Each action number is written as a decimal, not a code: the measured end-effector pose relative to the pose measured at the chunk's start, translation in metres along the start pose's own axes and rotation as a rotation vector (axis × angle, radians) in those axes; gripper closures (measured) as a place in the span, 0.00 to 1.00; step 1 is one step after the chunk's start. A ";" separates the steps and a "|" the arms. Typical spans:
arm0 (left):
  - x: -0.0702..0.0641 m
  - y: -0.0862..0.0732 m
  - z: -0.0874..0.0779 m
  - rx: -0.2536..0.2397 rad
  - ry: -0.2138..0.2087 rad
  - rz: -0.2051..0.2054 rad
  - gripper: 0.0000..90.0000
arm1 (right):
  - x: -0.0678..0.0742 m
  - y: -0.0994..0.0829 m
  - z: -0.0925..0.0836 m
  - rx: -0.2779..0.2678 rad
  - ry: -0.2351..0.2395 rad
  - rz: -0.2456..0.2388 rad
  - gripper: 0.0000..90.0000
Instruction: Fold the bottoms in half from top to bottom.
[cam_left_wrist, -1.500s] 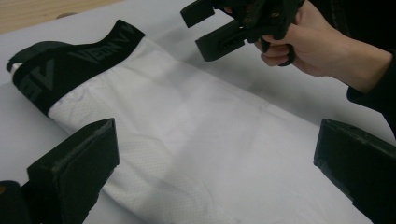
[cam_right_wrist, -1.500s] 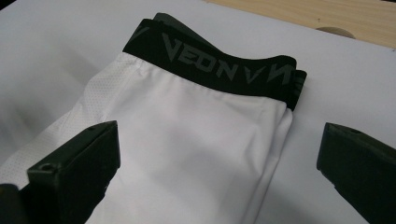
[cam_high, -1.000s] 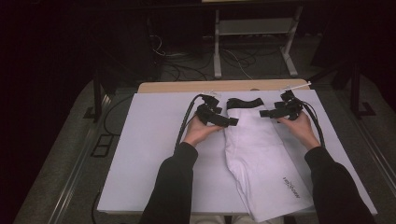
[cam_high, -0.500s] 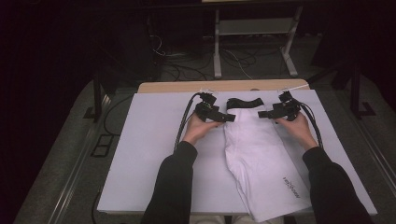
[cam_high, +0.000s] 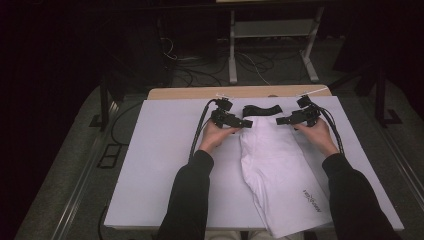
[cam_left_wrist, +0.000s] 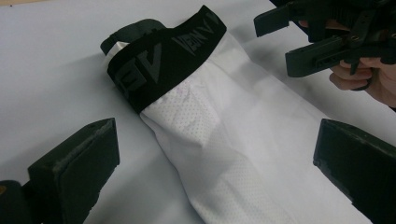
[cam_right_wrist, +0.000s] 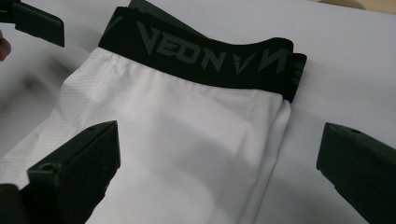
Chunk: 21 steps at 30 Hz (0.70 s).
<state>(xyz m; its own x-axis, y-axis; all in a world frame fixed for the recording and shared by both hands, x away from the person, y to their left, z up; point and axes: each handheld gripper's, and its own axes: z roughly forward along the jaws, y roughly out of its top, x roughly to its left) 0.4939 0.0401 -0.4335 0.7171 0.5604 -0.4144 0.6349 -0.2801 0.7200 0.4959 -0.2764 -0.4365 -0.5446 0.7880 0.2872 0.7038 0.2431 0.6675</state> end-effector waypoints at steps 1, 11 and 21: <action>0.001 0.000 0.001 0.000 -0.005 -0.005 0.01 | -0.001 0.001 0.001 0.005 -0.004 -0.001 0.00; 0.009 -0.004 0.007 0.020 0.018 -0.042 0.06 | 0.000 0.003 0.008 0.047 0.002 -0.006 0.16; 0.013 -0.007 0.013 0.031 0.012 -0.056 0.14 | -0.007 0.001 0.009 0.052 0.016 0.026 0.26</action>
<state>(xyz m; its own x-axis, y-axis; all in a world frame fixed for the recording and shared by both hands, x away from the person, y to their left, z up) 0.5024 0.0389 -0.4513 0.6771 0.5851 -0.4464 0.6823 -0.2719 0.6786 0.5049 -0.2765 -0.4438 -0.5329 0.7854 0.3148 0.7400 0.2521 0.6236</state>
